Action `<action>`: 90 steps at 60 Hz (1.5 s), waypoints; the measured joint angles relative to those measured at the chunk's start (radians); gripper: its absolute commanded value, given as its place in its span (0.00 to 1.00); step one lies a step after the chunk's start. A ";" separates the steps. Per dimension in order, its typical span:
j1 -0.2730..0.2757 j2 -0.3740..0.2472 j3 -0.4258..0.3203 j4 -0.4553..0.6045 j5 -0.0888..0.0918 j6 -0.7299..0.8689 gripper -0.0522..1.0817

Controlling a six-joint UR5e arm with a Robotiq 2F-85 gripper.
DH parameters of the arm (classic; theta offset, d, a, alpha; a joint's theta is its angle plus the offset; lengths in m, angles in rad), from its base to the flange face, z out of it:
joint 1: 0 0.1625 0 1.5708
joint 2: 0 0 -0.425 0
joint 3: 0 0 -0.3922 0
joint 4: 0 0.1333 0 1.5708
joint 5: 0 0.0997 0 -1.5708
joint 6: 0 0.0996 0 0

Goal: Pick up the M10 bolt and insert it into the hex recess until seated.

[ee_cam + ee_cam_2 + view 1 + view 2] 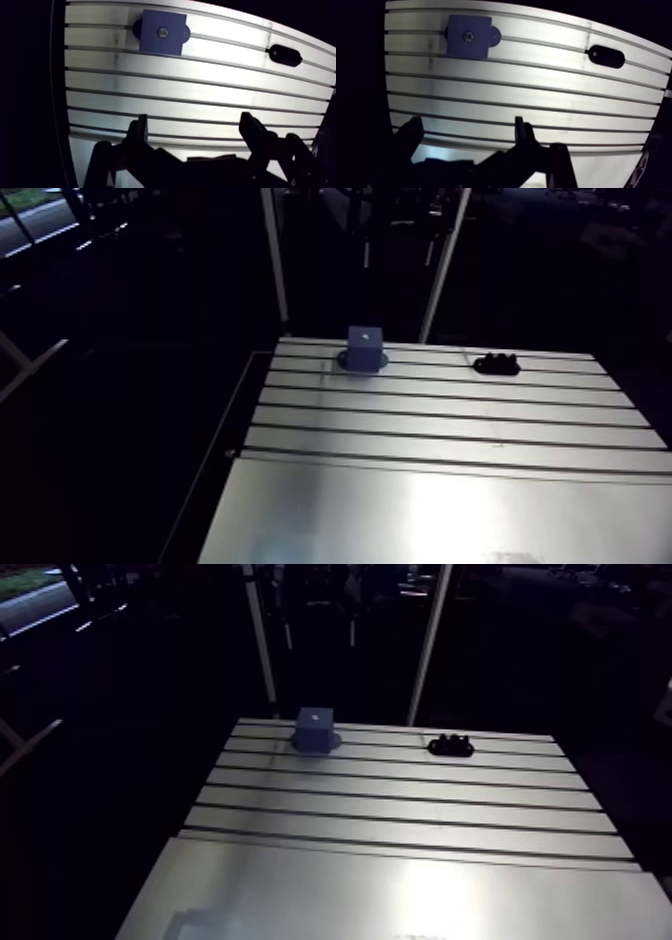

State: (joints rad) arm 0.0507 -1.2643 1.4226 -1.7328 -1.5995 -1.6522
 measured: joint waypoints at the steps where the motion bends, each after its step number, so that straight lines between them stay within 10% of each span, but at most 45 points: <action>1: 0.000 -0.005 0.001 0.000 0.000 0.000 0.06; 36: -0.050 -0.166 -0.027 0.207 0.002 0.003 0.06; 90: -0.089 -0.188 -0.022 0.258 0.001 0.003 0.06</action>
State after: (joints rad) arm -0.0383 -1.4518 1.4008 -1.4750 -1.5985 -1.6492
